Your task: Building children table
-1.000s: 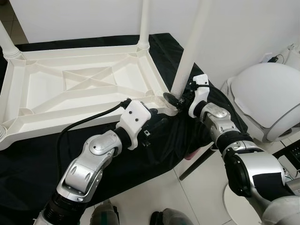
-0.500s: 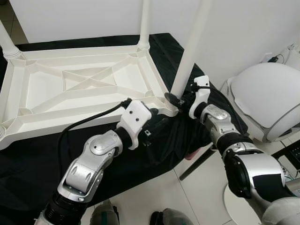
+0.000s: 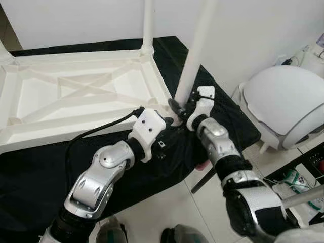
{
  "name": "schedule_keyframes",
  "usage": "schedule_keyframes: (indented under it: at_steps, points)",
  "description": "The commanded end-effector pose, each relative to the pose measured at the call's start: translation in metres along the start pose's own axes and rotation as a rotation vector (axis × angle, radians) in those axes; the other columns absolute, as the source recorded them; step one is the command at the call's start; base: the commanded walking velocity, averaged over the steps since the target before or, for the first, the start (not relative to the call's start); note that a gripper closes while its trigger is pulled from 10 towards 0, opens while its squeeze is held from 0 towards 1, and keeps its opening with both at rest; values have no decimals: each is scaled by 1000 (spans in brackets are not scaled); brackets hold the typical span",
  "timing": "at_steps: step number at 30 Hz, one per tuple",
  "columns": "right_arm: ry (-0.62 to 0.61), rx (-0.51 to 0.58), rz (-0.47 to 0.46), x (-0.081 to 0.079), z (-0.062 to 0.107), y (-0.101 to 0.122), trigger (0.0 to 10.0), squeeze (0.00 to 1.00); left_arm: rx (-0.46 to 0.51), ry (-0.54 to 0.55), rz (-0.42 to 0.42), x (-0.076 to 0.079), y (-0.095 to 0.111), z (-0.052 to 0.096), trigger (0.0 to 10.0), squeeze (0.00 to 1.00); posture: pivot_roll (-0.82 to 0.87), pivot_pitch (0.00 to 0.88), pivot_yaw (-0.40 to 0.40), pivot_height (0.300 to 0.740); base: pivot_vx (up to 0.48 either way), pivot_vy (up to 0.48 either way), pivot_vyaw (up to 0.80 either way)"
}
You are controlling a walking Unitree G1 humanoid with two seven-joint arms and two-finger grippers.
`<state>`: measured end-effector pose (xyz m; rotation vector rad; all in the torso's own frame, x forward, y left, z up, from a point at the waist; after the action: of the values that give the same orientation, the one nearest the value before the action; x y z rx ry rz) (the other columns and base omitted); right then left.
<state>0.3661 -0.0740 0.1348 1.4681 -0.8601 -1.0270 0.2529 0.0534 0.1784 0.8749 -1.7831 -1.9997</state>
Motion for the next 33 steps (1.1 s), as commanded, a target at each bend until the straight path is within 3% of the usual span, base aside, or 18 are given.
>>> schedule_keyframes:
  at_steps: [1, 6, 11, 12, 18, 23, 24, 25, 26, 27, 33]
  points:
    - [-91, -21, -73, -8, 3, -5, 10000, 0, -1, -32, 11, 4, -2, -2, 10000, 0, -9, 0, -74, 740, 0, 0, 0]
    - [-69, 2, -56, -21, 8, 2, 10000, 0, -1, -34, 11, 4, -2, -2, 10000, 0, -10, 0, -75, 740, 0, 0, 0]
    - [-110, -2, -49, -13, 12, 6, 10000, 0, -2, -37, 13, 5, -3, -3, 10000, 0, -11, 0, -77, 740, 0, 0, 0]
    - [-100, -6, -56, -12, 15, 6, 10000, 1000, -5, -35, 12, 5, -4, -2, 10000, 0, -10, 0, -80, 740, 0, 0, 0]
    - [-75, -7, -56, -8, 23, 10, 10000, 1000, -22, 7, -7, -5, -7, 2, 10000, 0, -8, 0, -80, 740, 0, 0, 0]
    - [29, -11, -32, -2, 23, 13, 10000, 1000, -39, 32, -30, -13, -10, 5, 10000, 0, -8, 0, -79, 740, 0, 0, 0]
    - [95, -13, -14, 0, 22, 14, 10000, 973, -38, 33, -33, -14, -10, 5, 10000, 0, -8, 0, -78, 740, 0, 0, 0]
    - [109, -13, -10, 1, 22, 15, 10000, 149, -38, 34, -33, -14, -9, 5, 10000, 0, -8, 0, -78, 740, 0, 0, 0]
    - [109, -13, -10, 1, 22, 15, 10000, 149, -38, 34, -33, -14, -9, 5, 10000, 0, -8, 0, -78, 740, 0, 0, 0]
    - [134, -5, 2, 5, 21, 16, 10000, 0, -37, 36, -34, -15, -9, 4, 10000, 0, -10, 0, -76, 740, 0, 0, 0]
    - [229, -7, 114, 27, 10, 21, 10000, 0, -39, 43, -32, -16, -10, 4, 10000, 0, -7, 0, -64, 740, 0, 0, 0]
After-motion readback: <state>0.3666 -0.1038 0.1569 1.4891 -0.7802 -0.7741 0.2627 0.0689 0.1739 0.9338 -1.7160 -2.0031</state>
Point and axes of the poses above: a point about 5 cm out from each wrist's last joint towards the gripper, its own z axis pointing back from the gripper into the wrist, its own y axis along the axis of the wrist's last joint, x = y × z, the point moved 1 cm from there along -z, pointing out of the wrist towards the gripper, and after that the axes turned 4 degrees about -z, right-handed, at the moved point
